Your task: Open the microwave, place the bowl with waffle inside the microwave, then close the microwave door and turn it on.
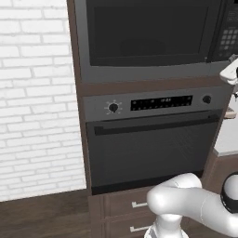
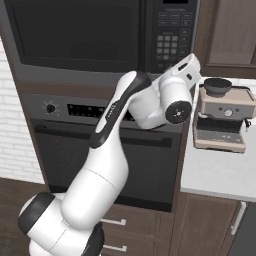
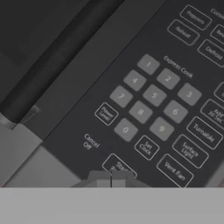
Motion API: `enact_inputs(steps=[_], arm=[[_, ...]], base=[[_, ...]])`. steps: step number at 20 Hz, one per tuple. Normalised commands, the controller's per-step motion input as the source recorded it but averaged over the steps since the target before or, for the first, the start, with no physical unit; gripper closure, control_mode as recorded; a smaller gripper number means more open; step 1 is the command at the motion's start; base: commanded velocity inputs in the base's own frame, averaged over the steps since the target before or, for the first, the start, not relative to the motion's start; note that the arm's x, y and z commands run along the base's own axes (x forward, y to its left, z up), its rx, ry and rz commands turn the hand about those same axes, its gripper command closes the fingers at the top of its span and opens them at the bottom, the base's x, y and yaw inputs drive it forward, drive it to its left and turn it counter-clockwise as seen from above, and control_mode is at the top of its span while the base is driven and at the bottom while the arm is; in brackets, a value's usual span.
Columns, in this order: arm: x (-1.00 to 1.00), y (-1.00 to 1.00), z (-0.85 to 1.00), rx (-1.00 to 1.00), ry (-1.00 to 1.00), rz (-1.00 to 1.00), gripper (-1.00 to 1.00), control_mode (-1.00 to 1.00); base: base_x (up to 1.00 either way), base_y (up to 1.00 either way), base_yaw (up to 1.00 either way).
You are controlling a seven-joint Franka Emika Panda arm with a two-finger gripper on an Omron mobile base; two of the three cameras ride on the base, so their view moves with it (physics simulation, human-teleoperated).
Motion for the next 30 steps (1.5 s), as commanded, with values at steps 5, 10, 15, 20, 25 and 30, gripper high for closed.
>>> enact_inputs(steps=[5, 10, 15, 20, 25, 30], arm=[[0.17, -0.07, 0.0, 0.0, 0.0, -0.04, 1.0, -1.0], [0.05, -0.01, 0.0, 0.0, 0.0, -0.03, 1.0, -1.0], [0.2, 0.0, 0.0, 0.0, 0.0, 0.0, 1.0, -1.0], [0.33, 0.0, 0.0, 0.0, 0.0, 0.0, 1.0, -1.0], [0.46, 0.0, 0.0, -0.01, 0.03, 0.0, 1.0, -1.0], [0.38, 0.0, 0.0, -0.01, 0.02, 0.0, 1.0, -1.0]], base=[[0.0, 0.0, 0.0], [0.0, 0.0, 0.0], [0.0, 0.0, 0.0], [0.0, 0.0, 0.0], [0.0, 0.0, 0.0], [0.0, 0.0, 0.0]])
